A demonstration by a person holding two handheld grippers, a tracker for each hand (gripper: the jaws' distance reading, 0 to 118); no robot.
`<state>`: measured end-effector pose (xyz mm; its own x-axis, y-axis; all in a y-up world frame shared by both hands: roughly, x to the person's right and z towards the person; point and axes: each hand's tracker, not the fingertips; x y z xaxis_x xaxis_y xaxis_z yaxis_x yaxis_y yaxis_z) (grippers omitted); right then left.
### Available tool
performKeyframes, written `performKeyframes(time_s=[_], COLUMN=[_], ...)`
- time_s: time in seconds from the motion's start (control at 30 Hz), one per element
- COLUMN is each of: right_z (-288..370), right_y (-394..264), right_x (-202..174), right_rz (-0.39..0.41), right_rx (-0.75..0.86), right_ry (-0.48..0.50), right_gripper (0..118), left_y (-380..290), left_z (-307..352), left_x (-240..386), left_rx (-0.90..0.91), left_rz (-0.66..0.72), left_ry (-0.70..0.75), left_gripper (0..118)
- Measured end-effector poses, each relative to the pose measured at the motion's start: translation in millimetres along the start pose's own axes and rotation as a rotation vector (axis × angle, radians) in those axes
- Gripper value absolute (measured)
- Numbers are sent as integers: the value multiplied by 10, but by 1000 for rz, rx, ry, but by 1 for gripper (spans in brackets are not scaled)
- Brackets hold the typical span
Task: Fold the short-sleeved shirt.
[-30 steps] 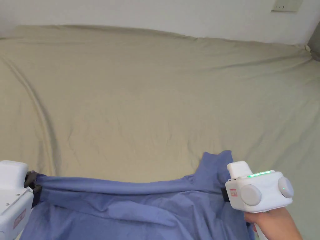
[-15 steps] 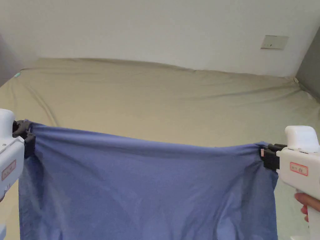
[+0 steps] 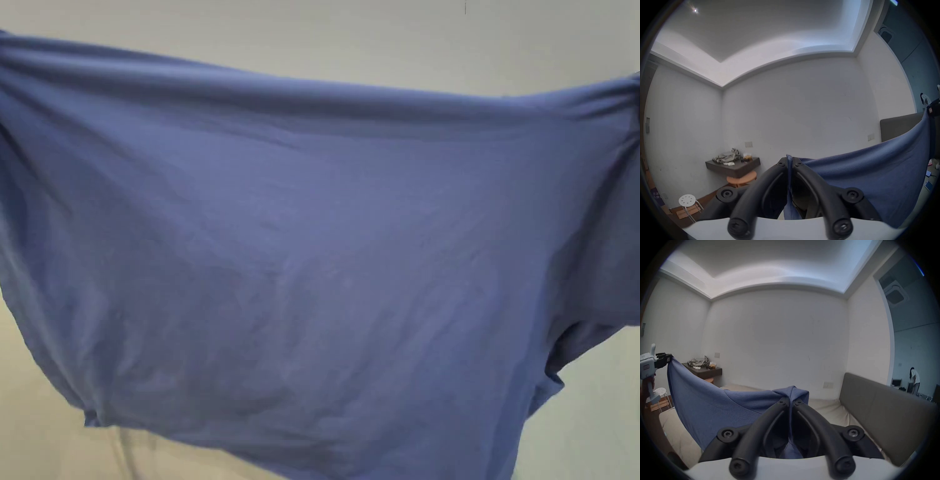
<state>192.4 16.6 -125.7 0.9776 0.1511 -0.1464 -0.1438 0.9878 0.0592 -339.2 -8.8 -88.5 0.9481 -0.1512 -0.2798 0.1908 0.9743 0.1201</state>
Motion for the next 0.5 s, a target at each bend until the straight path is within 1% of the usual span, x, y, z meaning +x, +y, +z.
performKeyframes(time_s=[0.2, 0.33, 0.5], right_z=[-164, -492, -1081], right_y=[401, 613, 820], right_x=[47, 95, 224], right_rz=[55, 95, 97], right_rx=[66, 89, 100], right_ry=[-24, -56, -89], right_gripper=[2, 2, 2], left_y=[344, 506, 658], left_z=[-275, -653, -1249], left_x=[3, 21, 94], left_rx=[40, 27, -8], left_rz=[-22, -9, -4], left_ry=[14, -2, -14], left_gripper=[2, 2, 2])
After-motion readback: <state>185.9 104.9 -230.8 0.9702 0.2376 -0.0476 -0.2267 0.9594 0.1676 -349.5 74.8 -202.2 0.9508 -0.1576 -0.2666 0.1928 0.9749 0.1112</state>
